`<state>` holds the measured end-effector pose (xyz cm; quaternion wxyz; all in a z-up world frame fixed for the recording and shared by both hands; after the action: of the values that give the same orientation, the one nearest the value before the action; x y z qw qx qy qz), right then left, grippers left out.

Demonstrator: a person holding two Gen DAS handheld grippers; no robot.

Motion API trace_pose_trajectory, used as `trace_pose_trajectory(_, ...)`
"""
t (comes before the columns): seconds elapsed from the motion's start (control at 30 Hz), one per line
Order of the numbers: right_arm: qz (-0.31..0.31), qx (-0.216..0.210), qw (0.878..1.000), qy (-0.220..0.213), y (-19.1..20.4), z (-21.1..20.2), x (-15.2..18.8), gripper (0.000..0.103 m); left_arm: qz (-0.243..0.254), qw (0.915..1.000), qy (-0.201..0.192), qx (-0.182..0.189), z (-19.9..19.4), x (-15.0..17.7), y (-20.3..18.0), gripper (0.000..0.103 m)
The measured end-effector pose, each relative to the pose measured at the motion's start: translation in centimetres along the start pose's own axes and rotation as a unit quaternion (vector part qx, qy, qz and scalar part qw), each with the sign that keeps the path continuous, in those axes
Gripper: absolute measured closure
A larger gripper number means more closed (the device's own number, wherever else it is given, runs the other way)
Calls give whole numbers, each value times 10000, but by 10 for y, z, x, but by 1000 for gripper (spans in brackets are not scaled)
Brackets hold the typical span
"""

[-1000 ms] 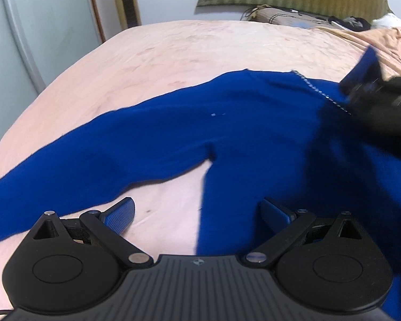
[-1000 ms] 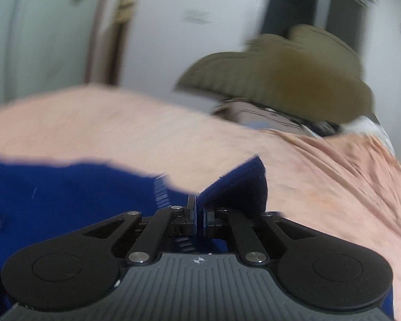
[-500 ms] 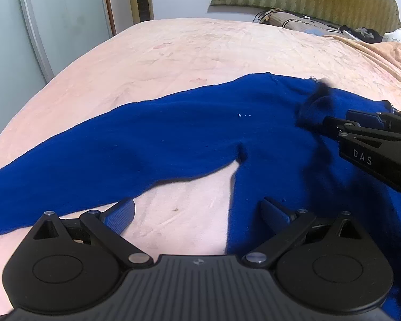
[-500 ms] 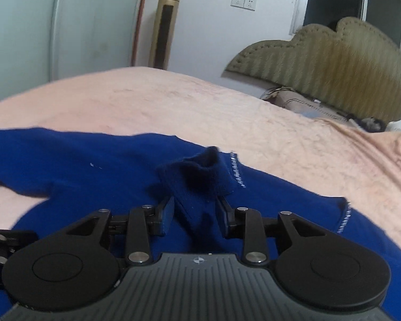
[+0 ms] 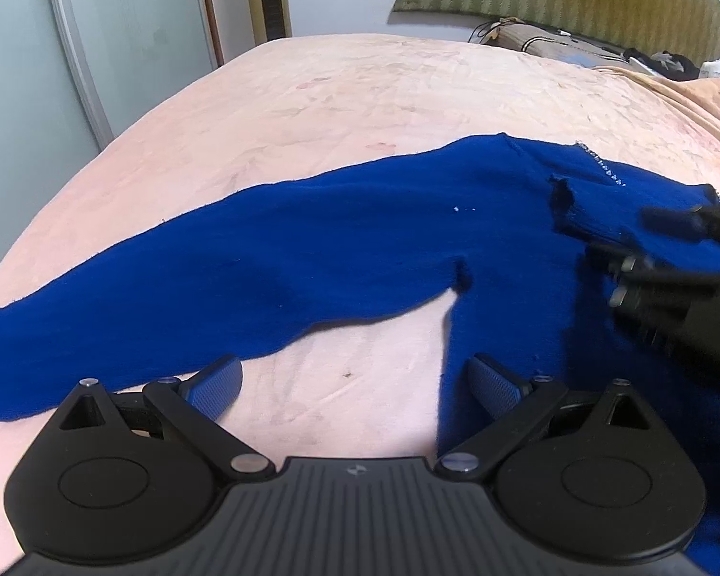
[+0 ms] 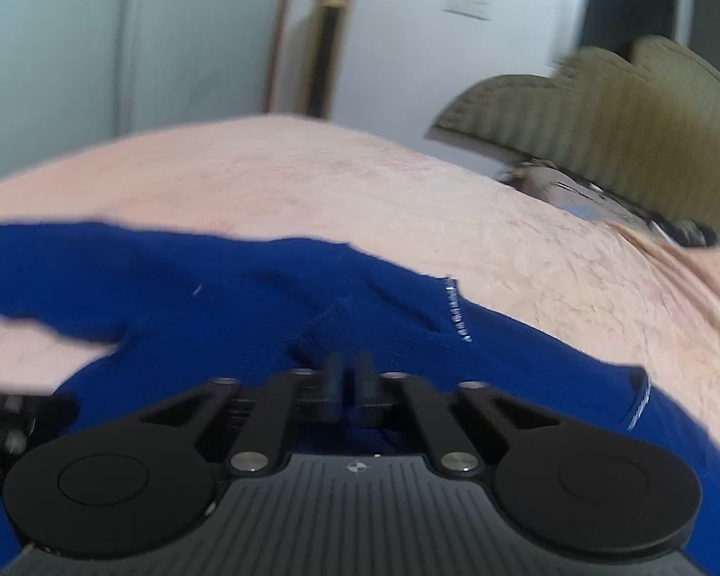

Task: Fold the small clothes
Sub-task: 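Lay the sleeve onto the sweater body and open the right tool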

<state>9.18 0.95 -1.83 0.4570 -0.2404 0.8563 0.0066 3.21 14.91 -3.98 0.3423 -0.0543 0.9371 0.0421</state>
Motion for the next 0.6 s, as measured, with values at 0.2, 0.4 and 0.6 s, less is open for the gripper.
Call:
trace_pose_trajectory(0.2,-1542,678,9857,77,36,15,8,71,21,10000,1,29,-1,1,3,2)
trace_pose_trajectory(0.4,-902,450,9949,2,32,19,0,99,-115,9999,-1,-98,-1,1,17,2)
trace_pose_trajectory(0.6,-571,-149,9983,11,38,13,-7,87,-185,9993,53,-309,-2,5,27,2)
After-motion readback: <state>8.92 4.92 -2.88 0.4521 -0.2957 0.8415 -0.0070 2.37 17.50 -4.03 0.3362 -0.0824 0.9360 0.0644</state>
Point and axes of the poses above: each gripper's, at about its wrist camera, not at the fingertips, and z roughly the way its jaws point, y to its left, x to its underside, the point moved 3 cm from there along z, roughly the way its jaws point, and after that the axes turned 1 degree about x, right-handed, at the moved point
